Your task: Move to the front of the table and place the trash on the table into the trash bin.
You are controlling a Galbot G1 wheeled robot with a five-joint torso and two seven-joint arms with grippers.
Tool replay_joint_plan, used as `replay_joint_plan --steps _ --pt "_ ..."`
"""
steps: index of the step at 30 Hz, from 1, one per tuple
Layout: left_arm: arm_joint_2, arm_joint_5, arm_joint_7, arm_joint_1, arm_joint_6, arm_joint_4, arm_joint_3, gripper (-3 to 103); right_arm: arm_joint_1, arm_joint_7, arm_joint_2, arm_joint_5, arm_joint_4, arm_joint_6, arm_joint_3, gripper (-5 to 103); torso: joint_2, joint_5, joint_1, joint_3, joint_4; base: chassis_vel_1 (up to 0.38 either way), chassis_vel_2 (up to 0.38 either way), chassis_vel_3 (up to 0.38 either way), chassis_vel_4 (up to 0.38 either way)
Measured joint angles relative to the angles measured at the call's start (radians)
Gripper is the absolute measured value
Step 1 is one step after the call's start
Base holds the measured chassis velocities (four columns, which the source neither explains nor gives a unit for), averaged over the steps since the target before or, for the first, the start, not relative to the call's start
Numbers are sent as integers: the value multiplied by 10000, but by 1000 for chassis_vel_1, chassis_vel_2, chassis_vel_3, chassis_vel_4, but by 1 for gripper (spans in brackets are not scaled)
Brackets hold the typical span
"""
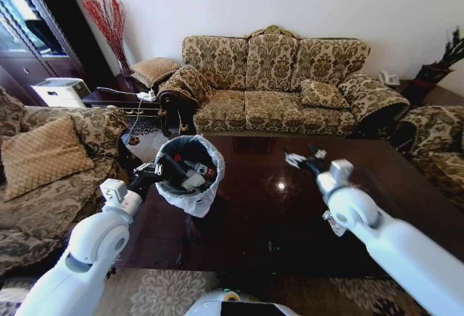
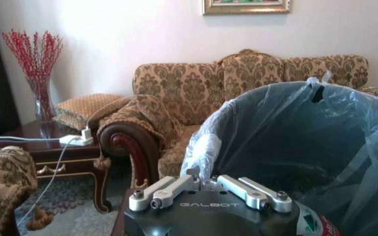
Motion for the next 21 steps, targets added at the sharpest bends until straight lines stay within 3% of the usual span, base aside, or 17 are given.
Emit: replay_joint_plan --steps 1,4,10,21 --pt "0 0 0 0 0 0 0 1 0 0 0 0 0 0 0 100 0 0 0 0 0 0 0 0 0" --pt "-19 79 -9 56 -58 1 -21 1 -1637 -622 887 -948 79 200 1131 100 0 -1 0 1 -1 0 0 0 0" --pt "-52 155 -23 71 -62 -58 30 1 -3272 -1522 2112 -1856 -100 760 2077 100 0 -2 0 0 1 -37 -49 52 44" --pt "-221 409 4 170 -35 -257 283 1 -4189 -2105 3085 -2352 -444 1393 2591 100 0 1 3 2 -1 -154 -155 162 133"
